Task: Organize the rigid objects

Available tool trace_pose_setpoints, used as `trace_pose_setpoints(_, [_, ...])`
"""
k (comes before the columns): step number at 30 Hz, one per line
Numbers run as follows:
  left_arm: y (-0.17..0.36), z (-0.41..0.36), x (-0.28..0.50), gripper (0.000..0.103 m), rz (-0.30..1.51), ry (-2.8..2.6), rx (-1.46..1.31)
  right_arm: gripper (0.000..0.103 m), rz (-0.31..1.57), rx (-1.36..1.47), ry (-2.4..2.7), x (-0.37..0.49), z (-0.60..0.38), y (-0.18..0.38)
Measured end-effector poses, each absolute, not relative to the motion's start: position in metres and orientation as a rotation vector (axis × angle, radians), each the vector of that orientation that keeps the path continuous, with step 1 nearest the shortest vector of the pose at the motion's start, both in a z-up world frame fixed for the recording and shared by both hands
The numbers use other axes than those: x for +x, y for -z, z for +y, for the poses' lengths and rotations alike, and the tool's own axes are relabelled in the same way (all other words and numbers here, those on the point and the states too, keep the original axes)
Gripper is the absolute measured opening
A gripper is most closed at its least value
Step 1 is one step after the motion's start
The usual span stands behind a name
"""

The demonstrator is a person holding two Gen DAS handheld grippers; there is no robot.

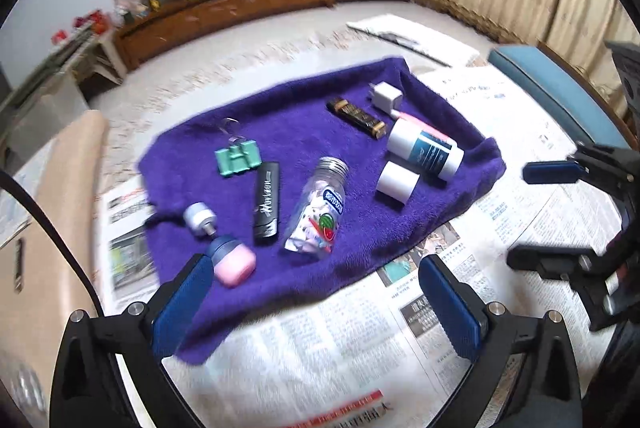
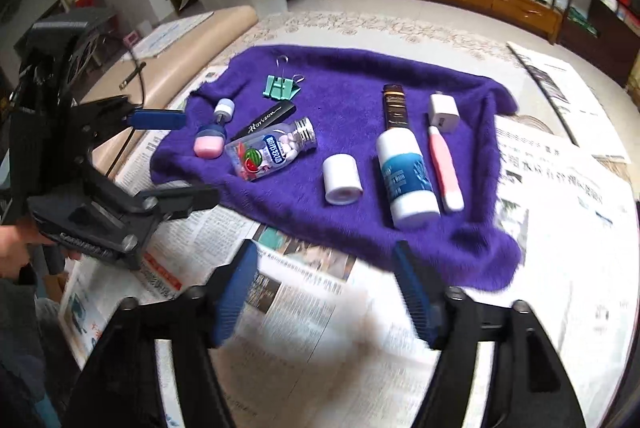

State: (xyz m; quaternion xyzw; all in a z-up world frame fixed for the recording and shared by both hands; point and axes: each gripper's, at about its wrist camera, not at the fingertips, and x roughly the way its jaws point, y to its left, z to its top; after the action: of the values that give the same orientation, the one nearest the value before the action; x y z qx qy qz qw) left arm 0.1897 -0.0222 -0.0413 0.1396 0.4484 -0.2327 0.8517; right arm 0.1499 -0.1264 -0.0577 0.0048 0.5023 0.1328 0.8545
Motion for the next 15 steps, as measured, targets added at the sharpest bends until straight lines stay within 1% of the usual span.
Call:
trace_pose_setpoints(1, [0.037, -0.02, 0.183, 0.103, 0.935, 0.471, 0.281, 0.082, 1.042, 0.023, -0.265, 0.141, -0.127, 0.053])
trace_pose_setpoints(2, [0.032, -0.018, 0.174, 0.103, 0.921, 0.446, 0.26, 0.094, 1.035, 0.029, -0.26, 0.137, -0.127, 0.051])
trace_pose_setpoints(3, [0.028, -0.016, 0.168, 0.103, 0.91, 0.433, 0.245, 0.103, 1.032, 0.033, -0.249, 0.132, -0.125, 0.05])
trace_pose_setpoints(6, [0.015, -0.008, 0.141, 0.103, 0.877, 0.372, 0.201, 0.103, 1.013, 0.02, -0.182, 0.117, -0.118, 0.045])
trace_pose_setpoints(15, [0.003, 0.007, 0.085, 0.103, 0.868, 0.266, 0.137, 0.103, 0.974, 0.1, -0.095, 0.065, -0.112, 0.032])
